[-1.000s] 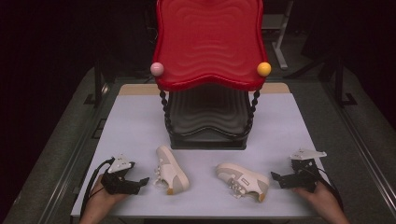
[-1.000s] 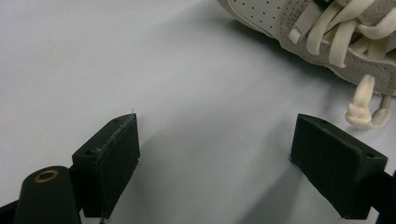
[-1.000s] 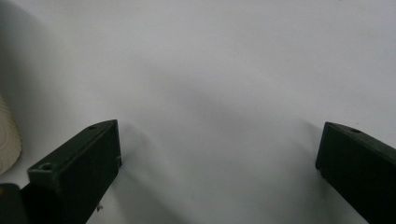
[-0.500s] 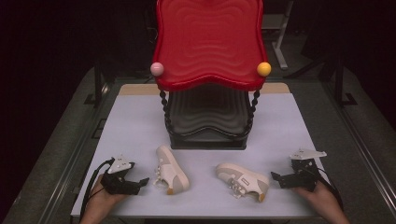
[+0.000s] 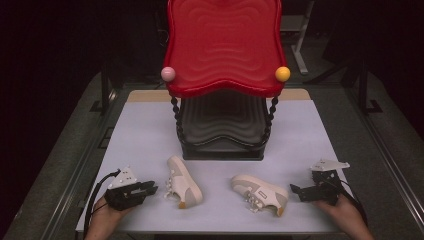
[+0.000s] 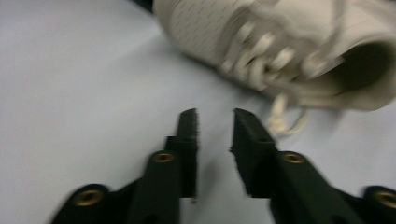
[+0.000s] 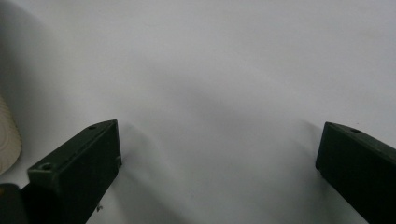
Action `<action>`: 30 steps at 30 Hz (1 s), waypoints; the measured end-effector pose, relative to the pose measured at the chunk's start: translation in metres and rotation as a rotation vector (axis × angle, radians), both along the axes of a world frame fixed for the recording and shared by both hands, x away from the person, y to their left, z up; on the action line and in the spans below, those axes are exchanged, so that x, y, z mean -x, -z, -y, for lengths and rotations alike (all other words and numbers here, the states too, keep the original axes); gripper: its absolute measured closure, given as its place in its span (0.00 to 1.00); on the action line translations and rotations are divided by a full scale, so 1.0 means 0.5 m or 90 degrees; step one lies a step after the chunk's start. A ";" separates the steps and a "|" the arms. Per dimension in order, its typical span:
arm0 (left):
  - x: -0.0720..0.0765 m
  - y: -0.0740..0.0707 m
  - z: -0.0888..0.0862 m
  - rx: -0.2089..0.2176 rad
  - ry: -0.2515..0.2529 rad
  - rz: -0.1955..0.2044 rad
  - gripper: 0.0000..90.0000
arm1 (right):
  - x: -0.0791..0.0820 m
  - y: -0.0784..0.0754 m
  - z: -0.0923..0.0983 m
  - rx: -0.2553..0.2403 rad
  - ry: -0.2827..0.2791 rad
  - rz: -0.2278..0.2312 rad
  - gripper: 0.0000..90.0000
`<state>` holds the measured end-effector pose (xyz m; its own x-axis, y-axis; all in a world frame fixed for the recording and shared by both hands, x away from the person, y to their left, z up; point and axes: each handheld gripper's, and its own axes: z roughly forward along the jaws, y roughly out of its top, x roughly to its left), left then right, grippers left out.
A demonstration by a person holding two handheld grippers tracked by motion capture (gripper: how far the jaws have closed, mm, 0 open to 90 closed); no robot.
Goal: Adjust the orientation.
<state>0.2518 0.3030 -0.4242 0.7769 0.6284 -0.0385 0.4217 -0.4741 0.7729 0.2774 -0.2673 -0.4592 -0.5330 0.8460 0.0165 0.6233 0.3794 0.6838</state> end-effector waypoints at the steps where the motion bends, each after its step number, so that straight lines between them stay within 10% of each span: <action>1: 0.005 -0.010 0.004 0.011 0.010 0.010 0.93 | 0.000 0.000 0.000 0.000 0.000 0.000 0.00; 8: 0.013 -0.048 0.040 0.060 0.062 0.027 1.00 | 0.000 0.000 0.000 0.000 0.000 0.000 0.00; 30: -0.032 -0.041 0.105 0.038 0.102 0.023 1.00 | 0.000 0.000 0.000 0.001 0.000 0.000 0.00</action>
